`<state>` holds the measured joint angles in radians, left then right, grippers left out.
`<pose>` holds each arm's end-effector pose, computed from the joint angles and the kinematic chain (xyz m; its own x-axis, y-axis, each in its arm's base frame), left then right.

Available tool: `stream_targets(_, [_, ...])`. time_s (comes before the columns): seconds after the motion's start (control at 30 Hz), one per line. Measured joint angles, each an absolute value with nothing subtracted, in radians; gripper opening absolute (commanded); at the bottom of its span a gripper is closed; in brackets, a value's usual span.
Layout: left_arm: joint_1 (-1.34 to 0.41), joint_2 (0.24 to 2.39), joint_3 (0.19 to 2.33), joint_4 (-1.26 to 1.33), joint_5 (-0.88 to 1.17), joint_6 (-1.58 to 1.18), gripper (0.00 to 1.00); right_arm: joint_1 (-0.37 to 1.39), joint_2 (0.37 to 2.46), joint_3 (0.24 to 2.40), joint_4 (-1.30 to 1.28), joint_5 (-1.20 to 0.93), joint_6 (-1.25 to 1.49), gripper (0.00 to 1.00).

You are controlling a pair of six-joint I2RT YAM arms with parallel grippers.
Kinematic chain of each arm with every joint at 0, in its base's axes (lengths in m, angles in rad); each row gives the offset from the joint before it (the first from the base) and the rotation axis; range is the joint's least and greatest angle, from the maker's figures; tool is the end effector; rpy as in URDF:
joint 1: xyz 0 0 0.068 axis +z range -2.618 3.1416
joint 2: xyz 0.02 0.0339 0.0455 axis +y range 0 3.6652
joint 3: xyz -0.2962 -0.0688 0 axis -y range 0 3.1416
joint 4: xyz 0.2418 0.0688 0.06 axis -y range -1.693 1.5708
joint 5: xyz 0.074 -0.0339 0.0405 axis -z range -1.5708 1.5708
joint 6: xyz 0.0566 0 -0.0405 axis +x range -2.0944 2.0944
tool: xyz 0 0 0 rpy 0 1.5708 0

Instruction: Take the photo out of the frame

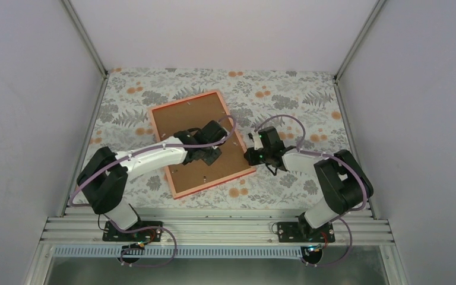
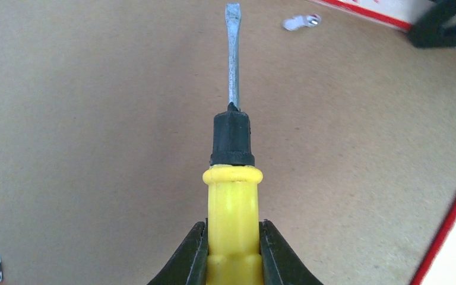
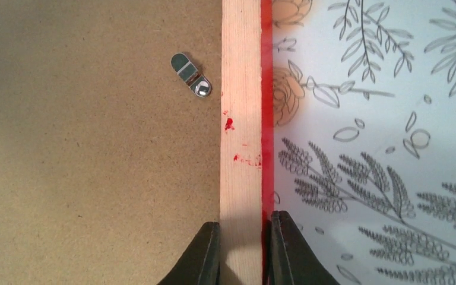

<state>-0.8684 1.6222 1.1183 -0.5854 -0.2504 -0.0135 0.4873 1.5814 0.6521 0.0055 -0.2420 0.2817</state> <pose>0.2275 -0.2471 0.2309 -0.5815 0.6668 -0.4660 0.6576 0.7226 0.2133 0.2531 0.1495 0.1490 -0.8391 -0.1392 -0.5259 -0.3633 0.8629 0.3512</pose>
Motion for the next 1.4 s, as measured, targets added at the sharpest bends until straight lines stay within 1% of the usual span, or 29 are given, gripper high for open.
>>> stream_targets(0.2, [-0.847, 1.59, 1.09, -0.566, -0.25, -0.082, 0.03, 0.489, 1.536, 0.624, -0.044, -0.254, 0.297, 0.18])
stream_targets(0.23, [-0.846, 1.586, 1.082, -0.56, -0.25, -0.094, 0.03, 0.49, 1.526, 0.621, -0.055, -0.255, 0.301, 0.2])
stream_targets(0.4, [-0.831, 1.569, 1.042, -0.538, -0.231, -0.131, 0.03, 0.49, 1.467, 0.611, -0.113, -0.253, 0.311, 0.38])
stream_targets(0.47, [-0.818, 1.568, 1.027, -0.528, -0.225, -0.145, 0.03, 0.49, 1.452, 0.629, -0.14, -0.25, 0.306, 0.42])
stream_targets(0.53, [-0.805, 1.568, 1.019, -0.524, -0.22, -0.152, 0.03, 0.49, 1.456, 0.668, -0.16, -0.247, 0.298, 0.42])
stream_targets(0.67, [-0.774, 1.568, 1.015, -0.502, -0.2, -0.164, 0.03, 0.489, 1.51, 0.791, -0.171, -0.234, 0.275, 0.42])
stream_targets(0.9, [-0.699, 1.57, 1.019, -0.48, -0.167, -0.165, 0.03, 0.488, 1.736, 1.036, -0.184, -0.19, 0.231, 0.43])
stream_targets(1.1, [-0.646, 1.633, 1.069, -0.451, -0.139, -0.151, 0.03, 0.488, 1.877, 1.147, -0.216, -0.161, 0.197, 0.41])
stream_targets(1.2, [-0.626, 1.68, 1.097, -0.44, -0.122, -0.141, 0.03, 0.488, 1.924, 1.176, -0.224, -0.155, 0.183, 0.37])
stream_targets(1.4, [-0.599, 1.747, 1.139, -0.435, -0.095, -0.12, 0.03, 0.488, 1.98, 1.219, -0.229, -0.154, 0.157, 0.21])
